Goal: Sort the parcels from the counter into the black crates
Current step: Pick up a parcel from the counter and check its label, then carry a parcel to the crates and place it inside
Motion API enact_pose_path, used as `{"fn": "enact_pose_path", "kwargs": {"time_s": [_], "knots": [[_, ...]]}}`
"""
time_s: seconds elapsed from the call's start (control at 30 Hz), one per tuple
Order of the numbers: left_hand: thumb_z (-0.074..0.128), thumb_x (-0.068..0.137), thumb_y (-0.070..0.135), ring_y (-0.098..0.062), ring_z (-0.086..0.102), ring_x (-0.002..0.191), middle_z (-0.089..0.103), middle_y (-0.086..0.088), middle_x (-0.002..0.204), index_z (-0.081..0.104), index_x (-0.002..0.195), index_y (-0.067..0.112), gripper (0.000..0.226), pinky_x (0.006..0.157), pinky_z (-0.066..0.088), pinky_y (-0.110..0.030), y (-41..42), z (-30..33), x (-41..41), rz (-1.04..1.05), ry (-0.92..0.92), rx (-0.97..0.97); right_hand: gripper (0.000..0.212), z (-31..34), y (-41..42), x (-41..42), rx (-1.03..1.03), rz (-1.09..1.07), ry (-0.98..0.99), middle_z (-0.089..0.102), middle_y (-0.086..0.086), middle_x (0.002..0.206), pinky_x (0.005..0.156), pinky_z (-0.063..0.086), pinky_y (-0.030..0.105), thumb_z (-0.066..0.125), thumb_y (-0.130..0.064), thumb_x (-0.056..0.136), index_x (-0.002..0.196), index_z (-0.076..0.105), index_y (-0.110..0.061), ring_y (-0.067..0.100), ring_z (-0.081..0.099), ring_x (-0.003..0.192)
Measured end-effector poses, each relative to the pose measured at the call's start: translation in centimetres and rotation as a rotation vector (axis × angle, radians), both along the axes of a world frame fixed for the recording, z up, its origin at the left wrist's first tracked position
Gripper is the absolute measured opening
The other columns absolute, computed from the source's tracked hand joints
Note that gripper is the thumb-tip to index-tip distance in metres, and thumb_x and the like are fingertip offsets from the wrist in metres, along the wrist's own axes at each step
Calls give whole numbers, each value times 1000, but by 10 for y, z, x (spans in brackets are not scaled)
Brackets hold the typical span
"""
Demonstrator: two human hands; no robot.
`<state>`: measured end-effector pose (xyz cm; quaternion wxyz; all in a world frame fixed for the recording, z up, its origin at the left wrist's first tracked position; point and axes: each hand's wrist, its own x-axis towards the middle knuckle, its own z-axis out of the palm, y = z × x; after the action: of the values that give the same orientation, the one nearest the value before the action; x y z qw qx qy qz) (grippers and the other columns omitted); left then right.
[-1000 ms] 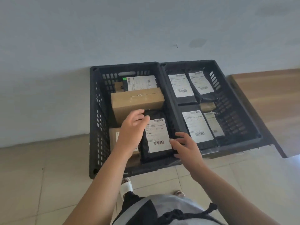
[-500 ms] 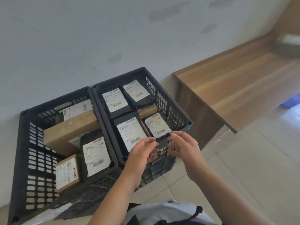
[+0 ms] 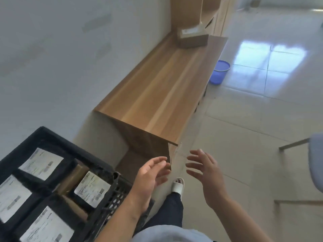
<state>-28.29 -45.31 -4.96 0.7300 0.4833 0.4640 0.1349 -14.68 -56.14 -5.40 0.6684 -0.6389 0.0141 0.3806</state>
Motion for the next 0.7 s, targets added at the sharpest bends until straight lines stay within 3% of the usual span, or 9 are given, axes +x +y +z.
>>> {"fn": "enact_pose_path", "kwargs": {"time_s": [0.13,0.27,0.43,0.7], "knots": [[61,101,18,-26,70,99,71,-21,119,71,117,11,20,97,56,-44,39,-6,92,-108,-21,-4,31,5,21,83,-9,-113,-69,74,15,104,85,58,45,51,-32,106,104,73,-11,25,71,89],[61,101,24,-25,71,104,73,-14,117,71,117,16,20,99,56,-43,85,7,186,-167,-55,-11,32,28,54,163,-26,-145,-123,74,14,104,87,57,46,50,-33,106,105,74,-11,26,71,90],[63,100,23,-24,72,102,75,-12,114,71,116,16,19,98,57,-43,127,24,294,-241,-129,-13,34,47,85,253,-21,-208,-148,75,15,105,81,59,41,50,-34,106,106,74,-10,24,72,88],[63,100,22,-21,71,100,76,-7,107,71,115,16,18,86,57,-34,162,12,416,-275,-78,-52,32,35,102,366,-65,-288,-87,75,13,106,84,59,42,49,-30,107,109,73,-10,29,72,96]]}}
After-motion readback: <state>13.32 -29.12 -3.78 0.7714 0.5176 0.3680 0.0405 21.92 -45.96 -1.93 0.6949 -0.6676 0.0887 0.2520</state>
